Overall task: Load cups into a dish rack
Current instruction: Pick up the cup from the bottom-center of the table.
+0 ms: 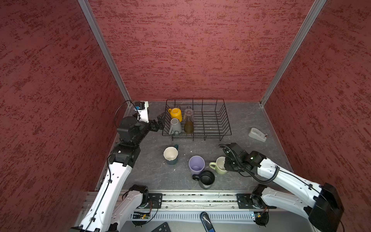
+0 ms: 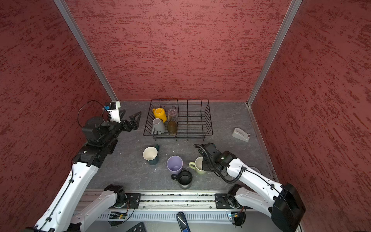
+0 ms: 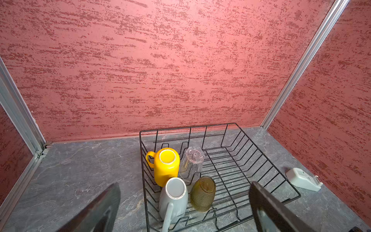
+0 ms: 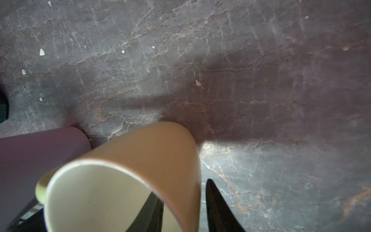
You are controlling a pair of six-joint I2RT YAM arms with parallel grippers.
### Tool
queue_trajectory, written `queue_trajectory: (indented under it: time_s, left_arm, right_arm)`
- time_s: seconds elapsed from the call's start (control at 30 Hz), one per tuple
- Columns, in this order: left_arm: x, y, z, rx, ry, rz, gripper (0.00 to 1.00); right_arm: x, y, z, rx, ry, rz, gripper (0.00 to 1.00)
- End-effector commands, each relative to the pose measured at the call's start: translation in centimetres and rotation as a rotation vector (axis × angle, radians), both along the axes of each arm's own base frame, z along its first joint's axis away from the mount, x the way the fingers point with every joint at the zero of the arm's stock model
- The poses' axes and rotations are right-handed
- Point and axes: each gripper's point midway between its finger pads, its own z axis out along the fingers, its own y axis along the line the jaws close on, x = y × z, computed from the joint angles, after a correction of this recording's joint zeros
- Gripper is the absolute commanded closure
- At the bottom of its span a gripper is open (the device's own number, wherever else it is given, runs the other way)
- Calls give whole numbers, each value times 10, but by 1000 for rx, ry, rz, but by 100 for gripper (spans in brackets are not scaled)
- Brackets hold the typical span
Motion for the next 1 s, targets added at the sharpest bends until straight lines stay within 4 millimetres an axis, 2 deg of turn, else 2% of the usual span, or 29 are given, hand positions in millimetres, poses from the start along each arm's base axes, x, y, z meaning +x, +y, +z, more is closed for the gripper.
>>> queue_trajectory:
  time_s: [0.0,0.2,0.47,0.57,0.67,0.83,0.97]
  left_arm:
    - [1,3,-2,13,-4,14,0]
    - [1,3,-2,12,-5,14,0]
    - [3,1,-5,15,4,5,0]
    - [1,0,-3,10,-5,-3,0]
    - [0,1,-1,7,-21,0,0]
    - [-1,-5,2,-29,-47,-33,0]
    - [-12,-25,13,-70,-103,-160,0]
  right_arm:
    - [17,-1,2,-23,-74,-48,69]
    - [21,-2,-4,-51,-79,-38,81]
    - [26,-8,11,-101,-108,-26,99]
    - [27,-11,20,-105,-129,-24,100]
    - [28,-15,45,-106,-164,-30,100]
    - [35,-25,109,-77,-304,-45,100]
    - [46,-12,163,51,-457,-29,100]
